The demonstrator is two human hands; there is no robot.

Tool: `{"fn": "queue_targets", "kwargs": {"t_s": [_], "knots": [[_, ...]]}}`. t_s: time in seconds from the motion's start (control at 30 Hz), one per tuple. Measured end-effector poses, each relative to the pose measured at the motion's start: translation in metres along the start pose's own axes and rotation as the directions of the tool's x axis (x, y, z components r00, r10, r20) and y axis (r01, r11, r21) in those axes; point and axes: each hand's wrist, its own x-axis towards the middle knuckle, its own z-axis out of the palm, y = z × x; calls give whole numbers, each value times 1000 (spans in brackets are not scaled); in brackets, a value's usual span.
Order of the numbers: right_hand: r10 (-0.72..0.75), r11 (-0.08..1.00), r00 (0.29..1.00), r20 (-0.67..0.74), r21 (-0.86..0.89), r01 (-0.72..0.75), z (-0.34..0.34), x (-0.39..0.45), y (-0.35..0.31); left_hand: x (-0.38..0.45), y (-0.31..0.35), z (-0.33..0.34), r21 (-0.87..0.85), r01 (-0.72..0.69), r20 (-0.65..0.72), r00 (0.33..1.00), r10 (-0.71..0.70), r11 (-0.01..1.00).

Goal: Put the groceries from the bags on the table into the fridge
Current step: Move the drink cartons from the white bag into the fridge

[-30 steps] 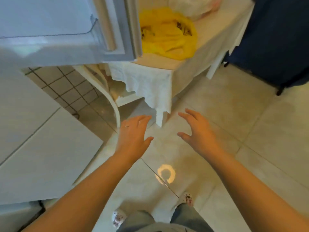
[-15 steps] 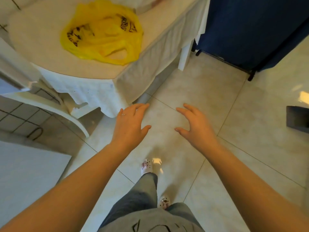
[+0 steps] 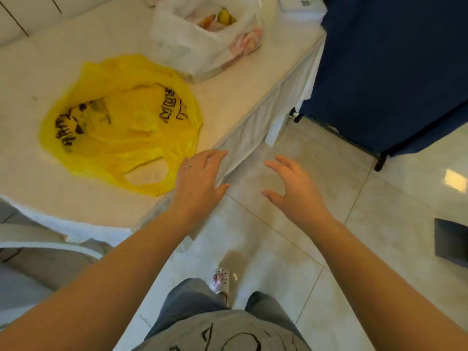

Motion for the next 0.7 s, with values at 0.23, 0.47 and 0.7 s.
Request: {"fn": "queue_targets", "kwargs": {"t_s": [0.23,0.47,0.7], "knots": [[-90,995,996,-17,29,91,-37,131,39,126,-8,10,41,63,-19,998,-63,997],[-272,959,962,26,87,269,-82,287,97,256,2,30,59,247,-110,965,-240,967],[-466,885,878,109,90,458,-119,431,114,352,8,26,83,448,-226,879,-421,890]]}}
